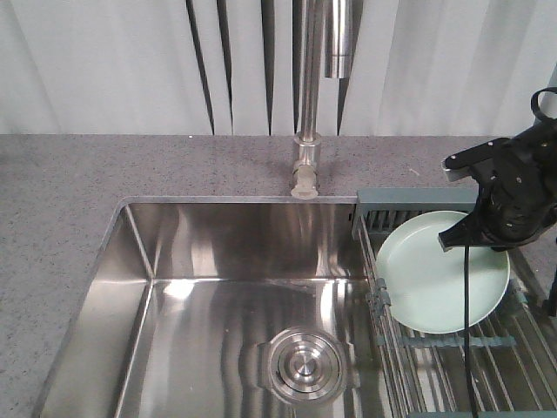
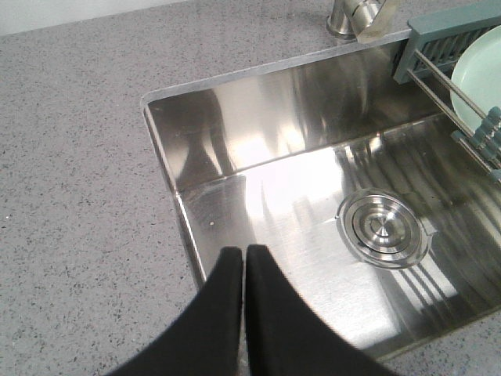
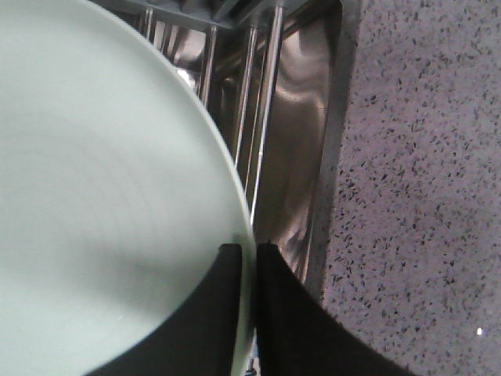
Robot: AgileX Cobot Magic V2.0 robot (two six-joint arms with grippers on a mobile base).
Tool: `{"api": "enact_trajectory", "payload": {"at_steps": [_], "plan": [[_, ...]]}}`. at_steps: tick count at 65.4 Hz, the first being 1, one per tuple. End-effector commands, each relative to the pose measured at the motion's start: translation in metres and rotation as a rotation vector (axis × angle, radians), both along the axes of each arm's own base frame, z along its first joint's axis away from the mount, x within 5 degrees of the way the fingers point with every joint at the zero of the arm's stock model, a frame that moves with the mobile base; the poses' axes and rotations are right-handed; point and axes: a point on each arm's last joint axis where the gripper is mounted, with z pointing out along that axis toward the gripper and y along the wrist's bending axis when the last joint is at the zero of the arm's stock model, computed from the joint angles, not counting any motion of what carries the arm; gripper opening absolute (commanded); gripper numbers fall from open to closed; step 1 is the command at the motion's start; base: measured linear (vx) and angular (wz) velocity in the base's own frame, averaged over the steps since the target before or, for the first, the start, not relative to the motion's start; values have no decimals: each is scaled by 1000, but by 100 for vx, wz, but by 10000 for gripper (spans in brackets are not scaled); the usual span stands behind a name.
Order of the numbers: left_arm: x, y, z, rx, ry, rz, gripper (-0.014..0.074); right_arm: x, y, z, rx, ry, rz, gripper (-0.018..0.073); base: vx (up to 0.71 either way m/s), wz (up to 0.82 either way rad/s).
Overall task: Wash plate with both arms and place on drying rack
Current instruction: 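Open the right gripper and lift it off the plate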
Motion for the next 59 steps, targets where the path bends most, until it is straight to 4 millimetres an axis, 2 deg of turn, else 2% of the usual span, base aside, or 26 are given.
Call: {"api": "enact_trajectory", "payload": {"at_steps": [1, 19, 27, 33, 45, 53, 59], "plan": [[3, -1, 12, -44, -70, 13, -6, 3, -3, 23, -22, -92, 29, 112, 0, 0], [3, -1, 12, -44, -70, 13, -6, 3, -4, 25, -41, -94, 34, 327, 0, 0], [3, -1, 12, -44, -70, 13, -6, 2, -6, 29, -62, -106, 30, 360, 0, 0], [3, -1, 12, -44, -70, 13, -6, -2, -7, 42, -65, -144, 33, 358, 0, 0], [3, -1, 12, -44, -70, 13, -6, -24, -7, 86, -19, -280, 22, 291, 0, 0], [3, -1, 12, -45, -71, 13, -6, -48, -7, 120, 26, -374, 39, 171, 0, 0], [3, -1, 13, -53, -77, 14, -6, -74, -3, 148, 102, -452, 76, 67, 0, 0]]}}
